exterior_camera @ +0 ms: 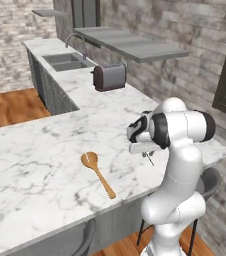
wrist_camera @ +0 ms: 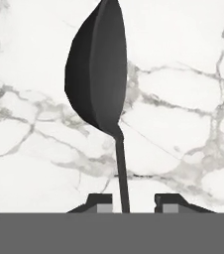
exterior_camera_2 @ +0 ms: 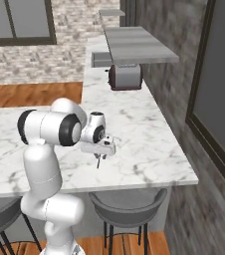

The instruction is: Pick up the metallic utensils from the counter and place them in the open drawer. Make sure not to pick up any wooden utensils.

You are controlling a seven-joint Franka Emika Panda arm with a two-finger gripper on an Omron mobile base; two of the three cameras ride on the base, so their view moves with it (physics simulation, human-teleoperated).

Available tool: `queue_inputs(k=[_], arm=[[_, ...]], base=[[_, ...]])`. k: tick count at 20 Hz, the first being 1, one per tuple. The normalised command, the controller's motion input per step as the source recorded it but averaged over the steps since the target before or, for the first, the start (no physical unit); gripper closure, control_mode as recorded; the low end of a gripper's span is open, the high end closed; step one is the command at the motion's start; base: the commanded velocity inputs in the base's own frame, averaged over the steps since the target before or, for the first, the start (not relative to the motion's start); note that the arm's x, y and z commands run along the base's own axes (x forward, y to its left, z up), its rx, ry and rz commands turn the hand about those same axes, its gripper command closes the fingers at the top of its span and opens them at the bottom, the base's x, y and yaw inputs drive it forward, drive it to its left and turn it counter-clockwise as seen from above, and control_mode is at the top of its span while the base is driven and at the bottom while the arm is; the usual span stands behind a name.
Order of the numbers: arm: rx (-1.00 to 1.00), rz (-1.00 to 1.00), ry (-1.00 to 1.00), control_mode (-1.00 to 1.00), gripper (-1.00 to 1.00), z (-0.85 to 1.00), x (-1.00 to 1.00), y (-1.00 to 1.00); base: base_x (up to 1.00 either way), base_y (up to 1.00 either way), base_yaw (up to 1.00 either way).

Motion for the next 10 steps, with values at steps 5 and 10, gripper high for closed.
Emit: queue_inputs(k=[5,10], arm=[[0.00,0.00,0.01,-1.00,1.00,0.30,-0.35,0.19],[-0.01,0.00,0.00,-1.00,1.00,0.38,-0.51,0.08]], base=[[0.00,0.00,0.00],[0.00,0.00,0.00]])
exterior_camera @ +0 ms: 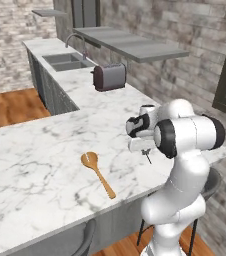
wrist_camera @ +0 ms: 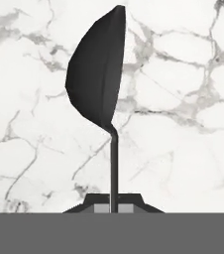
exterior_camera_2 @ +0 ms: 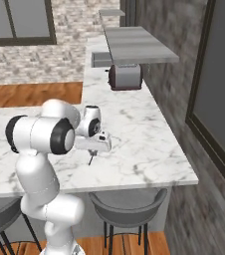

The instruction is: Pick up the metallic utensils from the counter and place them in the open drawer. Make sure not to pick up any wooden utensils.

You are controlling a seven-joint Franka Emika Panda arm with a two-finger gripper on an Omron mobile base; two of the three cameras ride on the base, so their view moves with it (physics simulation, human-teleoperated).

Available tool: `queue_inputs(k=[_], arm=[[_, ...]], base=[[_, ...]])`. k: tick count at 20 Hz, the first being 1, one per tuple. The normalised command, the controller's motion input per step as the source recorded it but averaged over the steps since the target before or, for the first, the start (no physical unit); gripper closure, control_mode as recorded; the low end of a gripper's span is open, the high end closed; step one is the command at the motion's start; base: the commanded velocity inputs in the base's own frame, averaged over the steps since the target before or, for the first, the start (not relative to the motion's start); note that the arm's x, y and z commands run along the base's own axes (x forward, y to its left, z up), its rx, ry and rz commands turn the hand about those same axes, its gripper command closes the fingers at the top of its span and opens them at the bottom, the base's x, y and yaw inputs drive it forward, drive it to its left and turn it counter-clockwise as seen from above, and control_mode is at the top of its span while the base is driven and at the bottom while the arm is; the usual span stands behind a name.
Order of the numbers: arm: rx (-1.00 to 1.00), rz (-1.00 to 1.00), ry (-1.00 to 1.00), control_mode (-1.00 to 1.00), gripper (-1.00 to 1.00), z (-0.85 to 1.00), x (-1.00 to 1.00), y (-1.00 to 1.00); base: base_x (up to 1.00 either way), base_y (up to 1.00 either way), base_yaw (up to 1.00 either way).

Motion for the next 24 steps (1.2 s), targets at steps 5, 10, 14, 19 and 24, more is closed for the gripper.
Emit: queue_inputs(k=[5,10,14,19,24], arm=[[-0.11,0.00,-0.08,-1.00,1.00,0.93,-0.85,0.00],[-0.02,0.06,-0.20,-1.00,1.00,1.00,-0.84,0.00],[0.00,0.15,-0.17,-1.00,1.00,1.00,-0.86,0.00],[0.00,0.18,-0.18,-1.00,1.00,1.00,-0.73,0.00],[0.00,0.14,-0.09,-1.00,1.00,0.99,-0.67,0.00]], base=[[0.00,0.00,0.00],[0.00,0.00,0.00],[0.00,0.00,0.00],[0.00,0.00,0.00],[0.00,0.00,0.00]])
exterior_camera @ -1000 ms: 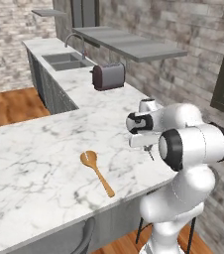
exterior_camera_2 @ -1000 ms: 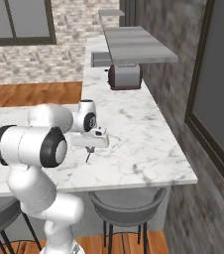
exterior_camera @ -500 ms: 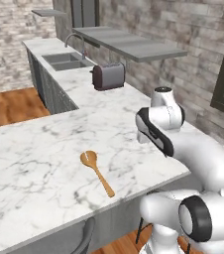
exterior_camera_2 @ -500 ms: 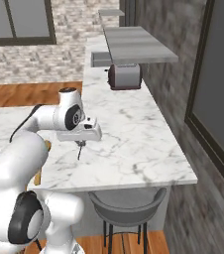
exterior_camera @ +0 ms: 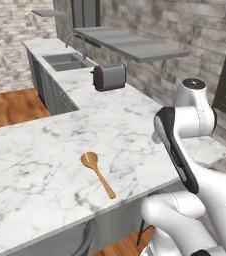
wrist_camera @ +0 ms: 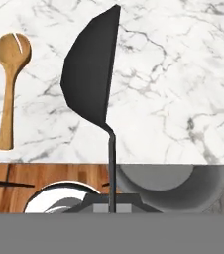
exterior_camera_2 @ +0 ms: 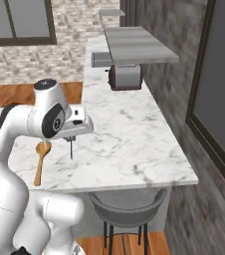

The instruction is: Pick up the metallic utensils from the counter and place them in the open drawer. Make sure not to pick up any wooden utensils.

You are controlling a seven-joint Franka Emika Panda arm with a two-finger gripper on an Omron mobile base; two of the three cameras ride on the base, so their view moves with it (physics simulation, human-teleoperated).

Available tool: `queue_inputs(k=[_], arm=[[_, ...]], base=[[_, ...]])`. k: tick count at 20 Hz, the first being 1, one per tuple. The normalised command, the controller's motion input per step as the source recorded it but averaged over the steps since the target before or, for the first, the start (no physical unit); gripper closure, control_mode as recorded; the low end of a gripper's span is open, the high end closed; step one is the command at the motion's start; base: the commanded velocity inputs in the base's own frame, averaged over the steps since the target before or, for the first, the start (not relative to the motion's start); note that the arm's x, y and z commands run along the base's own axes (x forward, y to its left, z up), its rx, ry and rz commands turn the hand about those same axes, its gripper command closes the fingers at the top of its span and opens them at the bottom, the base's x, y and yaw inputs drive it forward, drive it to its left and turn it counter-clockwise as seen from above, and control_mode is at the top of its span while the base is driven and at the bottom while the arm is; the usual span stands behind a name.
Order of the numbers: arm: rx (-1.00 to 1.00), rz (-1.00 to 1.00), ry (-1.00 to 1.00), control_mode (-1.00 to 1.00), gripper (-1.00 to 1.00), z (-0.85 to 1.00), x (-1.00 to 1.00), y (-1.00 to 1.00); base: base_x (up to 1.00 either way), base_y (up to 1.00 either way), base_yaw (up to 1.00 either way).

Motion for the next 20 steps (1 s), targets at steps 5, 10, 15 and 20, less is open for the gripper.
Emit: queue_inputs(k=[5,10,15,20], arm=[[0.00,0.11,-0.16,-1.00,1.00,0.97,-0.77,0.00],[0.00,0.12,-0.23,-1.00,1.00,0.80,-0.91,0.00],[0.00,0.09,-0.15,1.00,1.00,0.46,-0.54,0.00],[0.00,0.00,0.00,1.00,1.00,0.00,0.00,0.00]], base=[[0.00,0.00,0.00],[0.00,0.00,0.00],[-0.30,0.02,0.07],[-0.93,0.39,0.19]])
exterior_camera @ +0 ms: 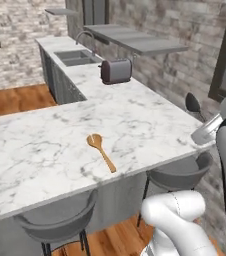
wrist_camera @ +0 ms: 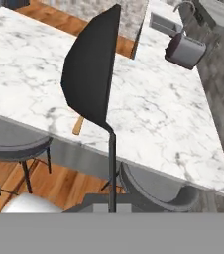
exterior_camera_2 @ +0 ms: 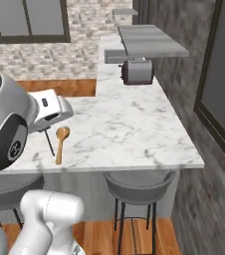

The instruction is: Pick up the metallic utensils from the counter and place them in the open drawer. Make sure not to pick up any wooden utensils.

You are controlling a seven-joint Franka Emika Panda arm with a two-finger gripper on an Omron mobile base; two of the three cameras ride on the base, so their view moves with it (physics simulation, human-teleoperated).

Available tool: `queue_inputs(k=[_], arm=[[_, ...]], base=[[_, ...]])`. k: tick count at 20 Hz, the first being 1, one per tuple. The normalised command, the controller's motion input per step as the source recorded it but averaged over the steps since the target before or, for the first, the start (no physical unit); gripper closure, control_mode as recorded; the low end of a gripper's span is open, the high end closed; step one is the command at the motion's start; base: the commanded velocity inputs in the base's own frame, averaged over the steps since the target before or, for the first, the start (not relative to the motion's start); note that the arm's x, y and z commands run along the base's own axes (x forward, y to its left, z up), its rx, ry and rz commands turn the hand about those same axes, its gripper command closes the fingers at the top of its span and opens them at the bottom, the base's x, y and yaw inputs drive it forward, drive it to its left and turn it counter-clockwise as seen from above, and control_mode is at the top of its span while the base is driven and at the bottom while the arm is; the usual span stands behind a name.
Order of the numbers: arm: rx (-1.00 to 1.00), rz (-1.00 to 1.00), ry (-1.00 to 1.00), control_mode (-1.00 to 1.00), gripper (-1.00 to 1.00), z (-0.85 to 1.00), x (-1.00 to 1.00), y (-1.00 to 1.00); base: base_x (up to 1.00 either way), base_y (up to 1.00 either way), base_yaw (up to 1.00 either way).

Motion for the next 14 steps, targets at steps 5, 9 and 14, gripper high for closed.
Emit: queue_inputs(k=[5,9,14], arm=[[0.00,0.00,0.00,1.00,1.00,0.00,0.00,0.00],[0.00,0.00,0.00,1.00,1.00,0.00,0.00,0.00],[0.00,0.00,0.00,1.00,1.00,0.00,0.00,0.00]], base=[[-0.99,0.99,0.21],[-0.55,1.00,0.35],[-0.01,1.00,0.56]])
